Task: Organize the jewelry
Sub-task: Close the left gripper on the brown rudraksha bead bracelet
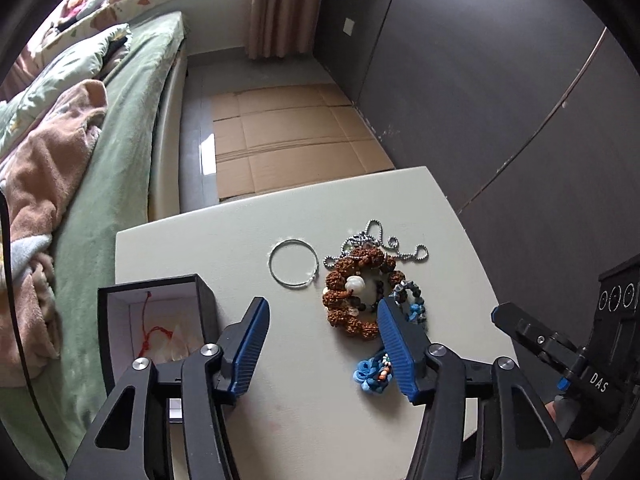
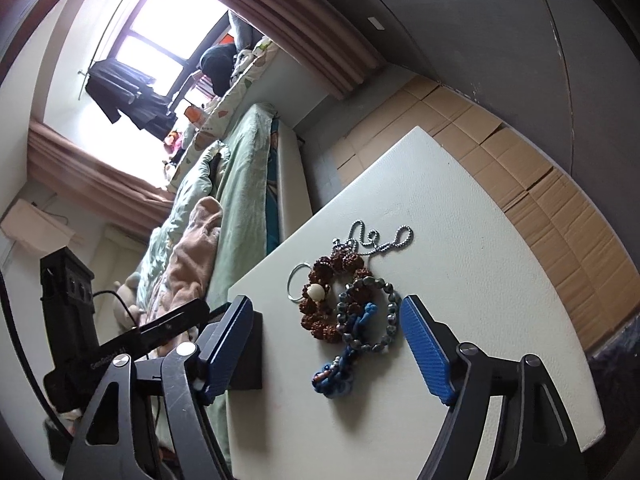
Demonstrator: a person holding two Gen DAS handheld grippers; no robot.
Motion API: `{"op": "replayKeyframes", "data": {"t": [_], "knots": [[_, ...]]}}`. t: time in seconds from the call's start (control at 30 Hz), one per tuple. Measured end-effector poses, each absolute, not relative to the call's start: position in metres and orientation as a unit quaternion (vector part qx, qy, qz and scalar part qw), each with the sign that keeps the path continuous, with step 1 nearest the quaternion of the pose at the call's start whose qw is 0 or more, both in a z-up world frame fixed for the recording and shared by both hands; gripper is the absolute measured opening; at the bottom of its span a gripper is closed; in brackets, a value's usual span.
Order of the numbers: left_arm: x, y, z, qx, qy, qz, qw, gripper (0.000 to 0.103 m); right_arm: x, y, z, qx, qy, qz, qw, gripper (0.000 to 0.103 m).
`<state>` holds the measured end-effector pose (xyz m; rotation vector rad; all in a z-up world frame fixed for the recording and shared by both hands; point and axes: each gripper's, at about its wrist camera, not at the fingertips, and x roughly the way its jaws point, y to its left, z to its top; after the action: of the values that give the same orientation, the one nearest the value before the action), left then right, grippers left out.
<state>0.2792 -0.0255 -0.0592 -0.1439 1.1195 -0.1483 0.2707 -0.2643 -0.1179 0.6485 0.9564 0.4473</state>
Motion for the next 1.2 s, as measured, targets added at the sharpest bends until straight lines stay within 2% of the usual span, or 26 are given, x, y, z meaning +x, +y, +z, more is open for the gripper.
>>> {"op": "replayKeyframes", "data": {"t": [0.2,0.3,0.57,0.67,0.97,1.07,1.13,1.2], "knots": [[0.288,-0.030,-0.079,-0.095,0.544,-0.069,0.831,0.045,0.273,-0.255,-0.126,0.319,0.459,0.236,0.795,0.057],[0.287,-0.030,-0.093,-0.111,0.552,-0.079,0.823,0.040,0.277,-0.248,-0.131,0.329,0.461,0.245,0.787,0.043],[0.292,-0.021,-0.105,-0.130,0.553,-0.069,0.821,0.039,0.299,-0.221,-0.151,0.313,0.496,0.218,0.780,0.037],[0.296,-0.017,-0.116,-0.145,0.563,-0.067,0.811,0.032,0.305,-0.211,-0.157,0.293,0.509,0.201,0.784,0.036],[0.298,-0.002,-0.123,-0.175,0.562,-0.055,0.806,0.032,0.309,-0.191,-0.162,0.223,0.527,0.169,0.803,0.034],[0.298,0.000,-0.124,-0.176,0.563,-0.050,0.806,0.032,0.309,-0.190,-0.160,0.192,0.530,0.155,0.811,0.025],[0.297,0.000,-0.124,-0.176,0.563,-0.050,0.806,0.032,0.308,-0.190,-0.160,0.172,0.531,0.145,0.817,0.013],[0.298,-0.002,-0.125,-0.176,0.564,-0.052,0.805,0.032,0.307,-0.192,-0.159,0.168,0.531,0.143,0.818,0.011]]}}
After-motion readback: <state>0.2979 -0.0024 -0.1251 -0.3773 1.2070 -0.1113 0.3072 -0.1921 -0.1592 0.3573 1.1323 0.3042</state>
